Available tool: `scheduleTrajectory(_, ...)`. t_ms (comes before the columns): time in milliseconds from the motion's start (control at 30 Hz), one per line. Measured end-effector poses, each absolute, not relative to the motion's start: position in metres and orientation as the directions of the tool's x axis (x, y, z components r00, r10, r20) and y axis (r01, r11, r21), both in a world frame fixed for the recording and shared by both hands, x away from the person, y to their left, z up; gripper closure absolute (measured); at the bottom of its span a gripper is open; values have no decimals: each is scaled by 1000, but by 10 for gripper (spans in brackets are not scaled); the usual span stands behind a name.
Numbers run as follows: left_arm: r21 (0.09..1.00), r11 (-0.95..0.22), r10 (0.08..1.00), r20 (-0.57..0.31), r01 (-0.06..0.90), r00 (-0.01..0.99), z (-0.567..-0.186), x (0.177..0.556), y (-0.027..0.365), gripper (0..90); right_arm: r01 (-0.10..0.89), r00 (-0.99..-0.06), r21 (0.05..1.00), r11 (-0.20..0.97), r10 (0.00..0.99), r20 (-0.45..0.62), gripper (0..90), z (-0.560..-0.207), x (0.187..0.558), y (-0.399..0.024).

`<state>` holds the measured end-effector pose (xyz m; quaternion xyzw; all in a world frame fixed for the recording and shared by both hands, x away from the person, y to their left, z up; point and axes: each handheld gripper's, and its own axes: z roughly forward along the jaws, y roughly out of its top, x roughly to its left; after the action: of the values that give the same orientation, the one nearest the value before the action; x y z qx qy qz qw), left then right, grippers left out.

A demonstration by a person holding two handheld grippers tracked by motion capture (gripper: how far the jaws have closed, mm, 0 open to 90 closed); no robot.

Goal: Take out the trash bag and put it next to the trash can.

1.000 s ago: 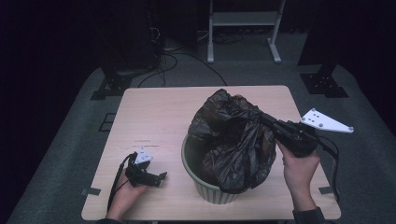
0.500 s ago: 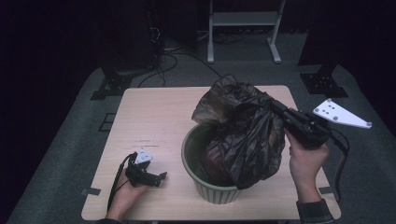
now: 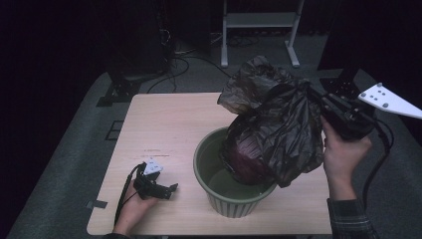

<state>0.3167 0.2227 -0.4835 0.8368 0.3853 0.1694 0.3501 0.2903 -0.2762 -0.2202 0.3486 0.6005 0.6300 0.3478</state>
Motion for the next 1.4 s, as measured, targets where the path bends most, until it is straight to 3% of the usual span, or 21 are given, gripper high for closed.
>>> scheduleTrajectory(600,716,-458,764,14,527,645,-483,317,223,0,-86,-441,996,10,896,-47,900,-162,311,-294)
scheduleTrajectory(1400,716,-457,764,13,527,645,-483,317,223,0,58,-382,998,-2,924,24,900,-248,370,-290)
